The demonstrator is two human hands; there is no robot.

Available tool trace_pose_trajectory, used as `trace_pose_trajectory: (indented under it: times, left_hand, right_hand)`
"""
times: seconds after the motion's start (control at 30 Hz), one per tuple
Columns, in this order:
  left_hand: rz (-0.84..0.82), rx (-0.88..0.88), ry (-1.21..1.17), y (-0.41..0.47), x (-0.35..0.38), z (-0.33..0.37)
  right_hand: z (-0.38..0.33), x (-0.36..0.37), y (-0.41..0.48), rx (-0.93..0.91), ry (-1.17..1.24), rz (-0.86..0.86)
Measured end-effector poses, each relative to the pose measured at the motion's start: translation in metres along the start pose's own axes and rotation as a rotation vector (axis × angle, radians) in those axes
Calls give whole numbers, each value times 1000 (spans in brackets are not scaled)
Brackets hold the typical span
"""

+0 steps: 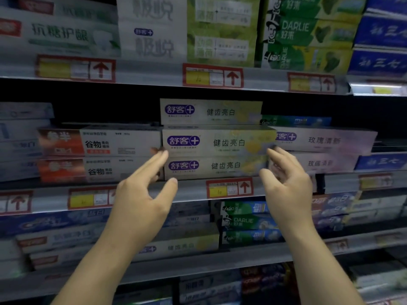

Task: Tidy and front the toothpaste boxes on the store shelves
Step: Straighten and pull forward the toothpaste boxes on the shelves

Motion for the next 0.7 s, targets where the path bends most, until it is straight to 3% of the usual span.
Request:
trace_pose_trajectory:
  times: [0.13, 0.4, 0.7]
  left_hand:
    - [-31, 44, 78, -5, 6, -1]
    - [-6, 31, -61, -5, 7, -7]
    - [21, 35, -69, -8, 13, -12]
  right_hand:
    - [-2, 4, -9, 4, 5, -13]
    - [-3, -3, -9, 64, 68, -39]
    - [1, 1, -14, -35, -43, -61]
Point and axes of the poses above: each hand's wrist, its own y-axis towards the middle knuckle, its own x-axis out of the palm, z = x × y, the point moved 1 cm from there along y, towards the middle knuckle, and after that the axes turned 5 degrees about z, right-handed, at the moved point
